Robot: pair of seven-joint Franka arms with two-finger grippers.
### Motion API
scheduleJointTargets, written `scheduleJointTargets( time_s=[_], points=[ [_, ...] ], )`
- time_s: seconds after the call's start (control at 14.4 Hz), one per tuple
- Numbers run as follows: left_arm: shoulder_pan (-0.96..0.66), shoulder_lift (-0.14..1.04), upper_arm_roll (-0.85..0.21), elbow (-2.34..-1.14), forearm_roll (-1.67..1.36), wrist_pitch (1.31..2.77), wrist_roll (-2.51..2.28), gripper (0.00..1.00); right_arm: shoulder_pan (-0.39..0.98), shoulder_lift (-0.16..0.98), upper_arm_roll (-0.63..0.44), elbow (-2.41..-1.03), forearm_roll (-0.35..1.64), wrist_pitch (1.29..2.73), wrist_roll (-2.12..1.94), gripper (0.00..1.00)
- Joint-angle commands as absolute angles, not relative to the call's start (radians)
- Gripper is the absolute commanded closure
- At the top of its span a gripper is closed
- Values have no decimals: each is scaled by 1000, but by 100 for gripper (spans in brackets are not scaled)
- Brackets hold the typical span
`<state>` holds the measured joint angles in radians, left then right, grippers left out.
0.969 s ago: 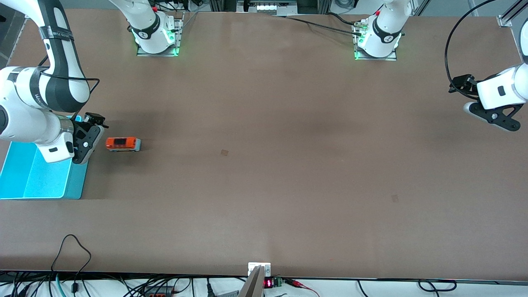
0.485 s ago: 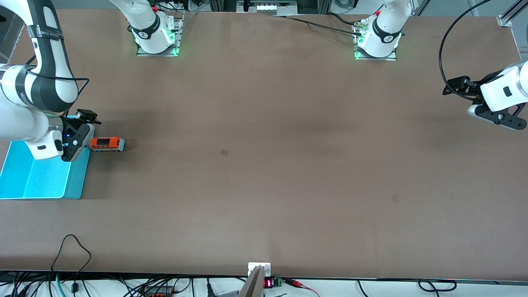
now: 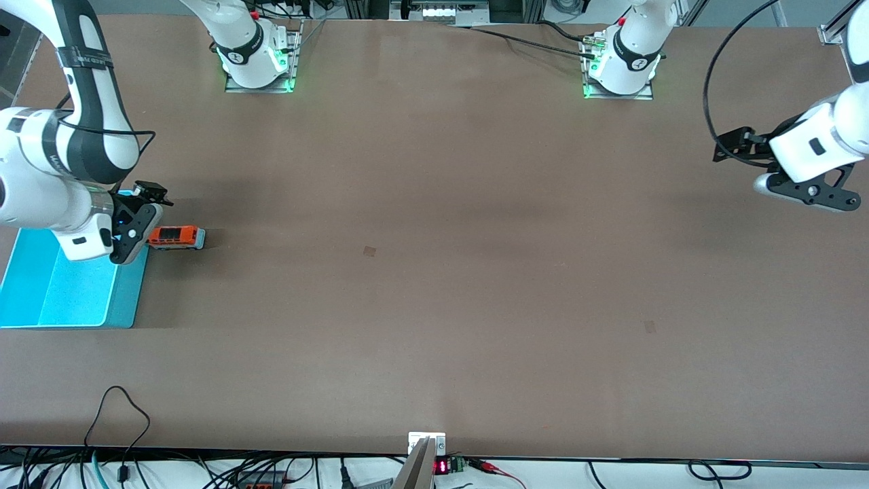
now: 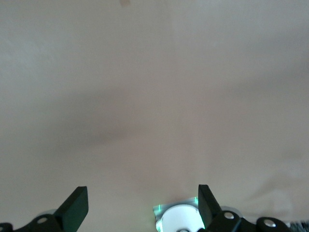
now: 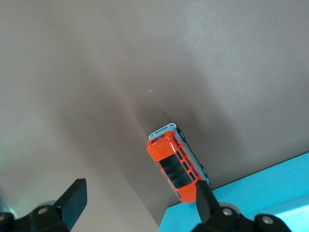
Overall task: Wind up bus and store in blue box
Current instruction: 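Lower the right gripper onto the orange bus and close on it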
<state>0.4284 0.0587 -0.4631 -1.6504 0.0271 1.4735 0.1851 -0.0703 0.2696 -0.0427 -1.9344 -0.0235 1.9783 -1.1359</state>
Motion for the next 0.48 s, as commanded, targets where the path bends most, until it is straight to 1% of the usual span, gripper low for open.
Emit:
scheduleJointTargets(
  time_s=[0.0,0.21,0.42],
  points=[
    [430,71,-483,-1599,49,1505,105,0,-104,224,-31,-2037,-49,2081,-1248,0],
    [422,94,-497,-1554,54,1505,63,0,-127,224,-28,-2103,-110,2207,-1394,0],
    [416,98,-503,-1549,100,1502,3,0,-147,244,-28,-2138,-115,2331,-1498,0]
  ],
)
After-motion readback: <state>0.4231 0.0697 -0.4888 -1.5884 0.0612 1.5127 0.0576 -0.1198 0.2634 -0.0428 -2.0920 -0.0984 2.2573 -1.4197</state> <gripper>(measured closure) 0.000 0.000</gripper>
